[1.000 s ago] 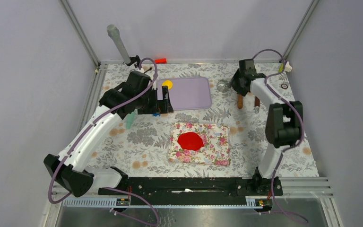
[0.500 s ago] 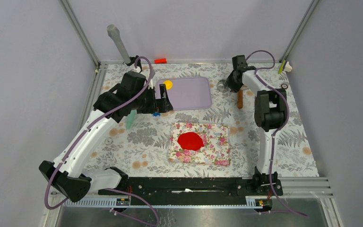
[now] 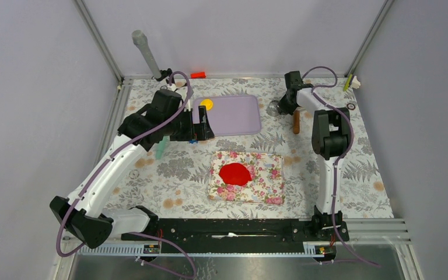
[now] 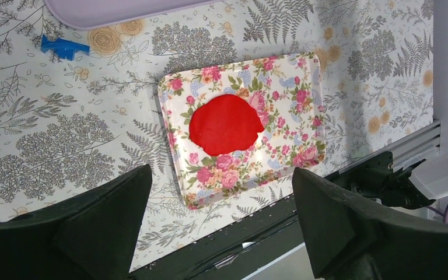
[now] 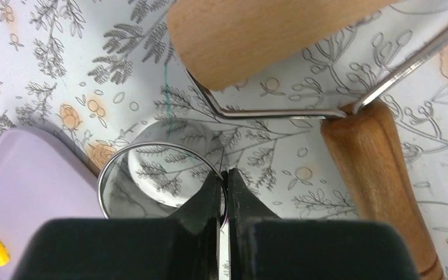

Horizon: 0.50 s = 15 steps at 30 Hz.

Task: Roll out the dumpling wrappers from the dough
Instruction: Pick up the dumpling mold from the center of the board, then place the dumpling mold on the dumpling wrapper.

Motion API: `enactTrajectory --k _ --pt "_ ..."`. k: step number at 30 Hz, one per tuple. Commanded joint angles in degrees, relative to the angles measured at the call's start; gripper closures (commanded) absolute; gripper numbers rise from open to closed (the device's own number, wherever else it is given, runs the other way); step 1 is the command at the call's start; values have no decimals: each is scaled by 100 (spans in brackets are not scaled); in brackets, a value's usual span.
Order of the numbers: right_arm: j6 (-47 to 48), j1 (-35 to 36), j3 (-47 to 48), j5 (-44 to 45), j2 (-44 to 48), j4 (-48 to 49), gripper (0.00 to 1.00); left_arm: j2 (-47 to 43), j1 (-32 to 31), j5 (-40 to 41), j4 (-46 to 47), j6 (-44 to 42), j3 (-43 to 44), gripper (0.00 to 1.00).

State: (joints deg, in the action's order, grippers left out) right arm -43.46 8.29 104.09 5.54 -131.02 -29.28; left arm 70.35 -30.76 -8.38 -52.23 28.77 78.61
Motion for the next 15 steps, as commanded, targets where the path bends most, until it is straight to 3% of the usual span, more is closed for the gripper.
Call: enactTrajectory --k 1,8,15 --pt "238 209 -445 368 1020 84 100 -45 27 31 213 -96 73 1" --pt "685 777 -2279 58 3259 93 100 -104 27 38 212 19 -60 1" --pt "482 2487 -4334 -12 5128 -207 100 -515 27 -1 387 613 -1245 5"
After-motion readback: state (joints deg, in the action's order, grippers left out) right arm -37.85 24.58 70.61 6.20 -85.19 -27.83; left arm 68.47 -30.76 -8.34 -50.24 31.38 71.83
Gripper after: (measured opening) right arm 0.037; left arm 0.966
